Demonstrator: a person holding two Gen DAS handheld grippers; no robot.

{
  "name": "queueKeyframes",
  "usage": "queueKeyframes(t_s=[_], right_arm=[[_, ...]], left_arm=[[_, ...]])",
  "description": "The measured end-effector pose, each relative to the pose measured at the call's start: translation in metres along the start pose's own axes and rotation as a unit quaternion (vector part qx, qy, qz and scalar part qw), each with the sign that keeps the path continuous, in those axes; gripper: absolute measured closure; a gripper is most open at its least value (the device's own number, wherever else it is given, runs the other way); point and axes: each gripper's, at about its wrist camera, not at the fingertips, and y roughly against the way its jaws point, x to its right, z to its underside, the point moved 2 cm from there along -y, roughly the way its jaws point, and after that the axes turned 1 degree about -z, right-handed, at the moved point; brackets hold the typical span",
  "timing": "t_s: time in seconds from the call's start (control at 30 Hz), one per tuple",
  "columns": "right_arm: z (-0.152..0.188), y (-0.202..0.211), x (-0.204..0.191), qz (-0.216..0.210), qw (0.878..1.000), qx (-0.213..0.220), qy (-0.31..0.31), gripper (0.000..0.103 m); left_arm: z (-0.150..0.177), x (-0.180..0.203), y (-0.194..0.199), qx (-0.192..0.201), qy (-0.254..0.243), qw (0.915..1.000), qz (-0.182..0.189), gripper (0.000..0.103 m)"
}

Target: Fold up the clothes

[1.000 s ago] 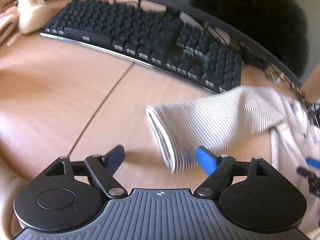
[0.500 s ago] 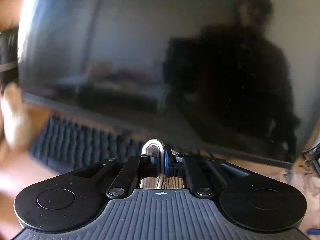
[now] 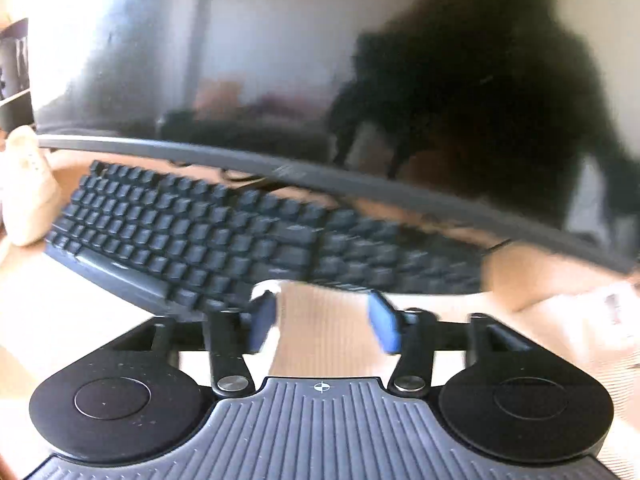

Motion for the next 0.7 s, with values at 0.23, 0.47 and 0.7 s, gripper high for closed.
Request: queueKeyframes(t_s=[0.23,0.47,0.7], right_arm=[[-0.013,-0.043,0.014,0.045,0.999,-0.018,-0.022,0.094],[-0.118,0.051,0.133,0.044,0.954,0.187,-0.231,0.1],[-0.195,0.07,0.146,-0.041,0.928,0.265,-0.258,0.1]], left_arm=[[0.031,0.11,0.028,0.003,-0.103,0.973,0.206,0.006],[0.091,0.18,0.023,-0.066,-0.185,0.9402,0.278,0.004],[0.098,0.192,0.02,-0.085,-0.179,0.9408,0.275,0.001]])
